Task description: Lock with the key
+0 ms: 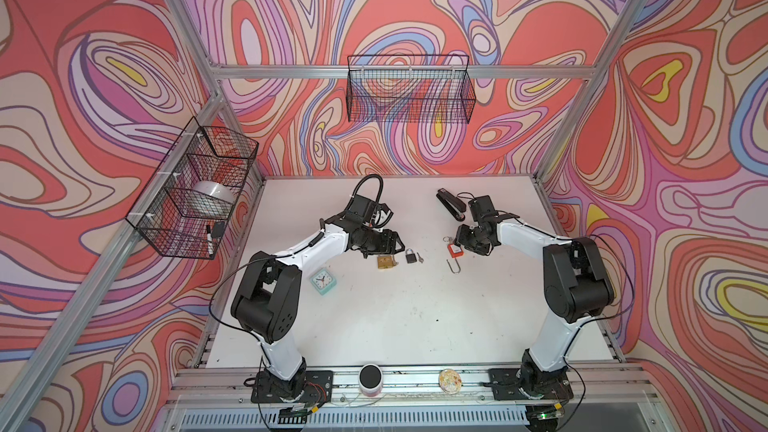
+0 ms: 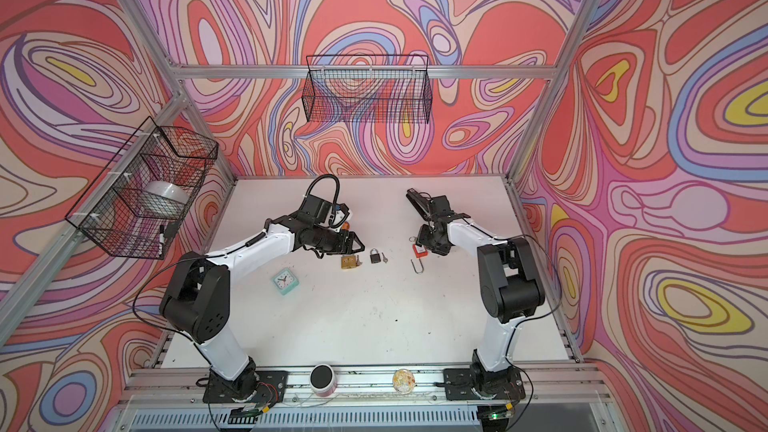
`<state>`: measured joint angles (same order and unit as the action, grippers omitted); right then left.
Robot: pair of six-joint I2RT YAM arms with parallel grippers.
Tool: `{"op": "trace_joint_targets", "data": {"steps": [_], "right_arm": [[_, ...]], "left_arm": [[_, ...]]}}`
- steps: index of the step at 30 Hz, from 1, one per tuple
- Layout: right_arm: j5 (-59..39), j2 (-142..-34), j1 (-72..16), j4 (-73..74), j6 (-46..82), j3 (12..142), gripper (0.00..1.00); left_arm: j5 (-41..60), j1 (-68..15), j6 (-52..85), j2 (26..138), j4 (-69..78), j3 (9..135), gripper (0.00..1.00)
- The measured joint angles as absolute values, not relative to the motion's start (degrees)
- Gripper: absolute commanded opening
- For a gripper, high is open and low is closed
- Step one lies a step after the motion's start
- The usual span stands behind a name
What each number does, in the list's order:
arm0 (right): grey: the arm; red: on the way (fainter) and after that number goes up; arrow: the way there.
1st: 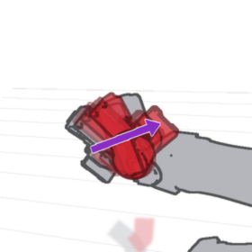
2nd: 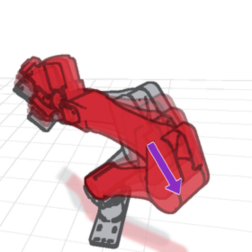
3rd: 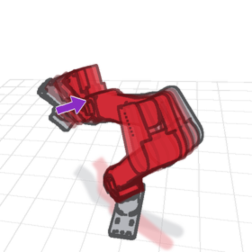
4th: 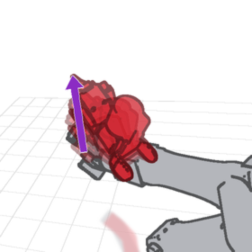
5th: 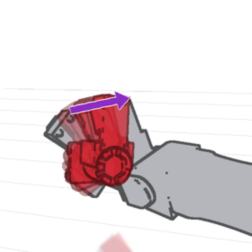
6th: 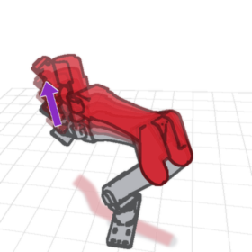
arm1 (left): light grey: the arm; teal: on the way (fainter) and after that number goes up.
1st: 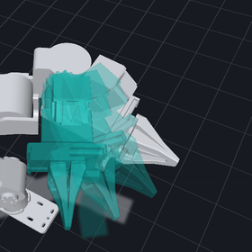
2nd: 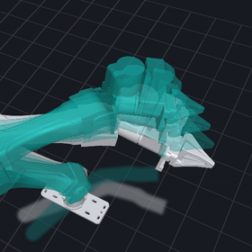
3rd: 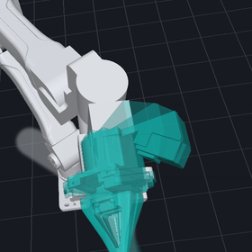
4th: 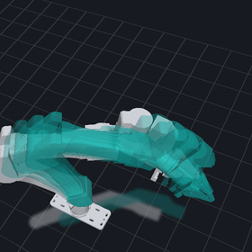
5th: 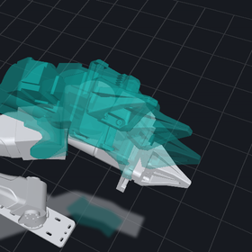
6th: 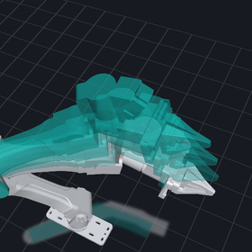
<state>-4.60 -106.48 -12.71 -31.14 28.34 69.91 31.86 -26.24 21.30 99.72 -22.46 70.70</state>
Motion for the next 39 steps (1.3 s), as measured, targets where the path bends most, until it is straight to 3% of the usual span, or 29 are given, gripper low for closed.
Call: {"op": "trace_joint_targets", "data": {"steps": [16,23,27,34,39], "right_arm": [[0.49,-110.63,-17.45,-37.04,21.89,75.29,0.63],[2.44,-114.67,-18.59,-38.59,19.86,78.89,0.47],[3.75,-115.24,-19.27,-39.24,19.64,79.72,0.27],[2.28,-111.96,-19.49,-37.74,22.46,76.01,0.24],[-2.81,-101.3,-19.49,-34.15,29.5,70.28,0.22]], "left_arm": [[31.86,-26.24,21.3,99.18,-22.48,70.37,0.64],[31.81,-26.24,21.3,98.21,-22.46,70.06,0.64],[31.44,-26.26,21.26,97.76,-22.48,69.97,0.64],[30.79,-26.85,18.74,96.33,-22.37,69.63,0.63],[31.59,-29.43,11.81,94.21,-21.69,69.1,0.64]]}}
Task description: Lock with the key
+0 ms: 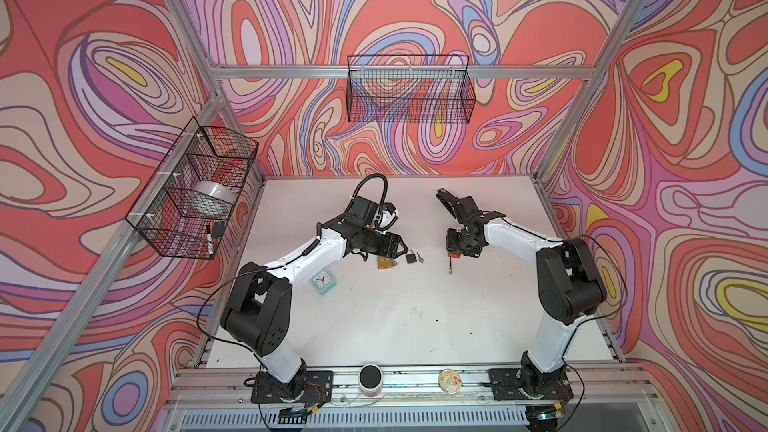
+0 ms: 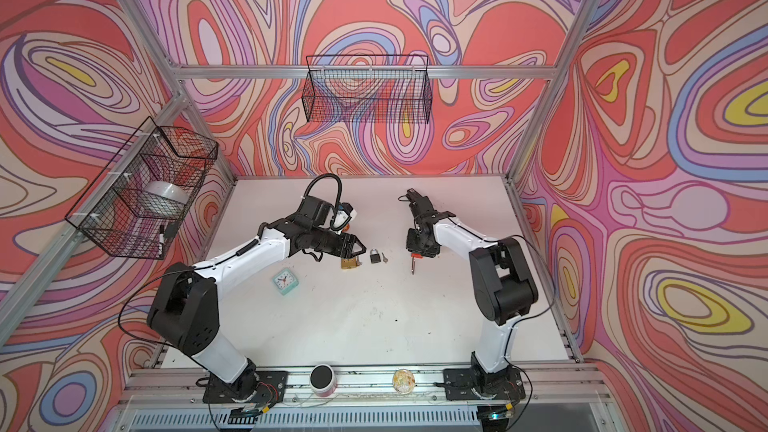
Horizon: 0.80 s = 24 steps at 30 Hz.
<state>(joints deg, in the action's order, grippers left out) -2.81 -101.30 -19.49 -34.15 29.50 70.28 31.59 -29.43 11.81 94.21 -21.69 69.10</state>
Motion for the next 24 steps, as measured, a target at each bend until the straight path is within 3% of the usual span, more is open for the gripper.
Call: {"op": "trace_joint_targets", "data": {"steps": [10,17,24], "right_arm": [[-9.39,-79.55,-19.49,-14.11,49.1,56.88,0.23],[-10.26,-77.71,-19.55,-4.19,61.6,55.0,0.22],[-9.85,-77.67,-21.12,0.49,67.48,55.0,0.23]], "left_arm": [[45.08,-30.3,10.57,94.15,-15.46,75.66,0.64],[48.07,-32.03,13.32,94.04,-10.59,75.85,0.62],[44.27,-33.01,13.15,94.04,-11.84,77.38,0.56]]}}
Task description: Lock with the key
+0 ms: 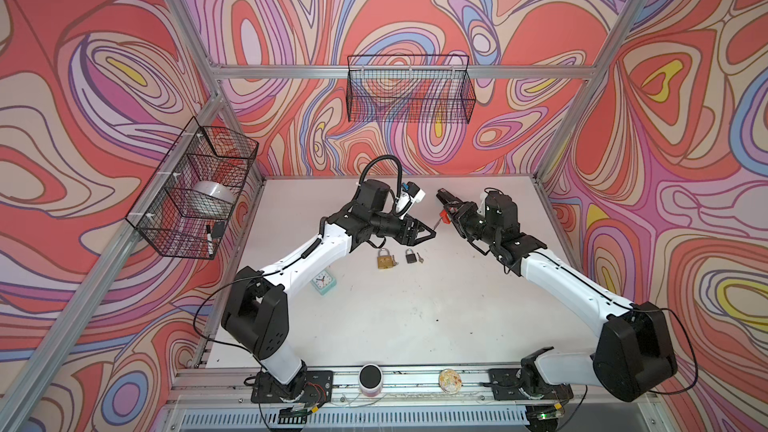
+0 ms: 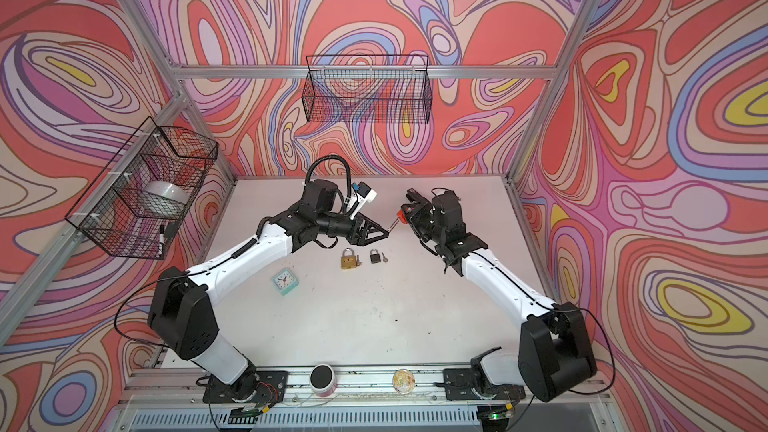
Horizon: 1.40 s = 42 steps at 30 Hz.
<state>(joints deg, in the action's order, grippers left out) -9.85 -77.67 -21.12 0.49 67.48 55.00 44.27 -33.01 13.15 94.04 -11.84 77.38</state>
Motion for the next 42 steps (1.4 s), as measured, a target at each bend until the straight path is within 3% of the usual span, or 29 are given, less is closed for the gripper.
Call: {"op": "trace_joint_targets", "data": {"steps": [9,18,21,26,29,33,38,42], "right_arm": [[-8.54,-77.67,-23.66,2.42,70.32,55.02,0.22],[-6.15,-76.64,-24.8,3.25,71.75,55.02,0.22],[-5.13,-76.01,-25.39,3.4,71.94,55.02,0.22],[-3.09,-75.94,-26.11,3.33,72.07,54.98,0.22],[-2.02,-75.77,-26.41,3.66,72.1,54.57,0.22],[-1.67,-75.4,-26.72,4.1,71.83,53.95,0.3],[-1.93,-73.03,-26.79,4.25,68.79,53.54,0.59],[-2.48,-69.12,-26.98,4.58,65.69,52.62,0.67]], "left_arm": [[41.45,-33.08,14.17,95.07,-11.77,79.85,0.5],[37.76,-33.82,13.52,96.01,-14.09,81.03,0.35],[36.51,-34.17,13.13,96.57,-15.66,81.52,0.27],[35.92,-34.85,12.6,96.79,-16.34,82.24,0.01],[35.16,-34.92,12.64,96.79,-16.69,82.48,0.0],[34.87,-34.94,11.88,96.79,-17.91,82.89,0.0],[35.2,-34.85,7.38,96.79,-20.82,85.21,0.0],[37.67,-33.95,2.66,96.79,-24.38,88.01,0.0]]}}
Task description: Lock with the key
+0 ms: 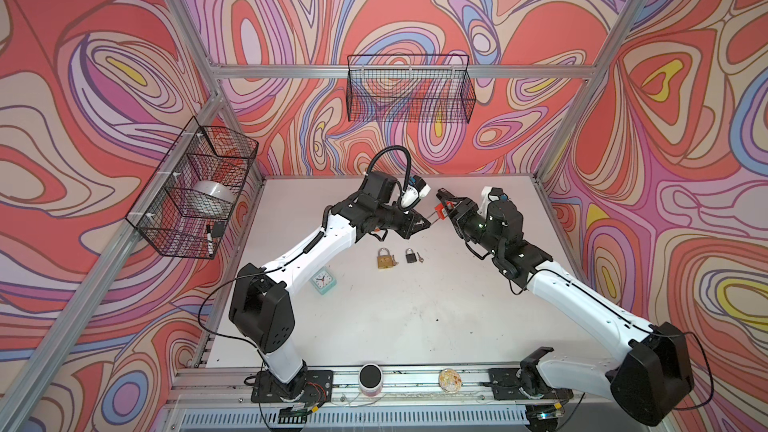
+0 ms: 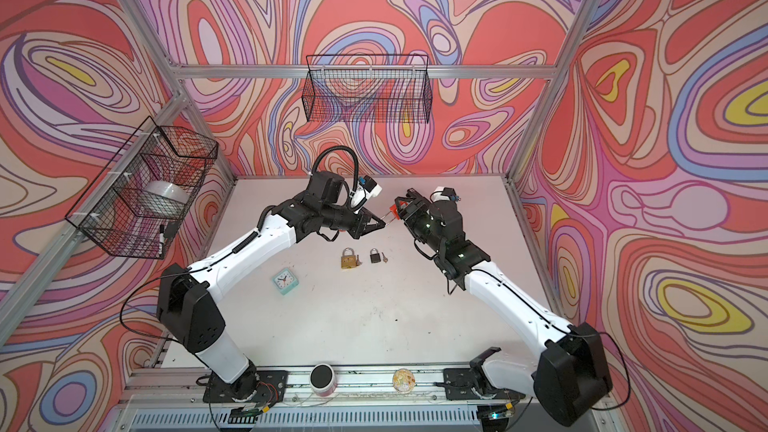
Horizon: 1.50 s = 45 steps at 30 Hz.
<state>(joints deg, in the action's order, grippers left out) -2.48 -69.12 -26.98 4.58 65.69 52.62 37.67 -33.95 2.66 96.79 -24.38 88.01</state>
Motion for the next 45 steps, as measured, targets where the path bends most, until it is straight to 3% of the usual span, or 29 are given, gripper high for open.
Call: {"op": "trace_joint_targets", "data": {"steps": [6,11,18,27,33,45], "right_arm": [[-4.29,-64.16,-26.41,4.47,57.78,52.23,0.72],[-11.22,-63.48,-21.54,2.13,49.17,55.42,0.73],[-30.02,-65.73,-13.72,-0.32,34.35,62.08,0.72],[-52.51,-67.9,-13.56,-1.17,6.55,62.92,0.72],[-64.69,-74.67,-13.58,-7.38,-2.07,69.69,0.7],[-70.04,-76.58,-20.1,-20.12,-11.97,72.93,0.68]], "left_arm": [[43.48,-31.09,-5.43,96.79,-30.59,92.2,0.0],[48.31,-27.33,-13.43,96.53,-37.95,95.48,0.0],[51.29,-24.4,-26.28,92.79,-49.6,98.61,0.0],[51.37,-24.1,-38.46,87.94,-59.05,98.65,0.0],[50.85,-23.77,-42.46,87.57,-62.65,98.65,0.0],[50.46,-23.62,-44.86,86.37,-65.01,98.65,0.0]]}}
